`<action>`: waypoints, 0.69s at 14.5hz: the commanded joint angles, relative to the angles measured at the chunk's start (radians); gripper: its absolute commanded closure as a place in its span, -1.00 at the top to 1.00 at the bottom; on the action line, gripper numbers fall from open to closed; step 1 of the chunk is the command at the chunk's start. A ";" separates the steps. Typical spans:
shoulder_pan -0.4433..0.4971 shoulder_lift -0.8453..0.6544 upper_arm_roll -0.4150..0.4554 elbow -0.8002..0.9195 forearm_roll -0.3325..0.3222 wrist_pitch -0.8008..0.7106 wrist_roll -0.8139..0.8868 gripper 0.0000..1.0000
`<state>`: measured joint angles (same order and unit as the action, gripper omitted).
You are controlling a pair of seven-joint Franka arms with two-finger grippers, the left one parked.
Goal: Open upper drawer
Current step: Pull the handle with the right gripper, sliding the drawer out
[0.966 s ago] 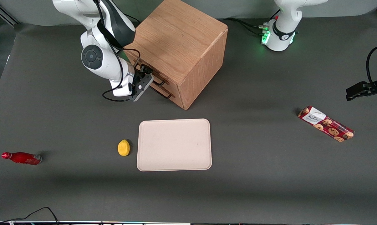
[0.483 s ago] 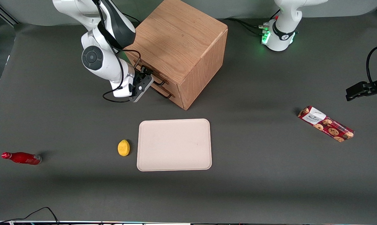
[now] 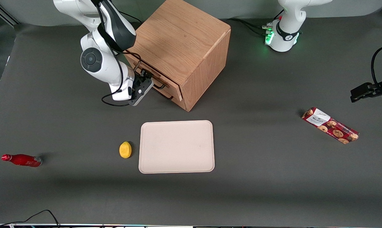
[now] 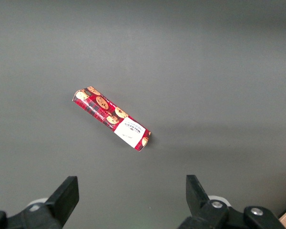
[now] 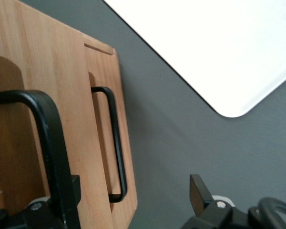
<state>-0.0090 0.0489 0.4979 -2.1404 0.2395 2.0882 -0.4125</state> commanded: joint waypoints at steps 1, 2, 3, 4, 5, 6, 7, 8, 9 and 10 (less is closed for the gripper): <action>0.004 0.029 -0.042 0.007 -0.064 0.033 0.006 1.00; 0.006 0.035 -0.054 0.014 -0.071 0.044 0.006 1.00; 0.006 0.040 -0.070 0.019 -0.077 0.050 0.003 1.00; 0.006 0.045 -0.084 0.030 -0.094 0.052 0.003 1.00; 0.006 0.055 -0.094 0.037 -0.112 0.053 0.004 1.00; 0.006 0.063 -0.107 0.046 -0.124 0.055 0.004 1.00; 0.006 0.071 -0.117 0.056 -0.132 0.055 0.004 1.00; 0.006 0.075 -0.131 0.066 -0.135 0.055 0.004 1.00; 0.006 0.080 -0.140 0.077 -0.135 0.055 0.003 1.00; 0.006 0.088 -0.145 0.086 -0.135 0.055 0.004 1.00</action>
<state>-0.0102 0.0966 0.3714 -2.0761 0.1392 2.1352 -0.4125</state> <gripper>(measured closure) 0.000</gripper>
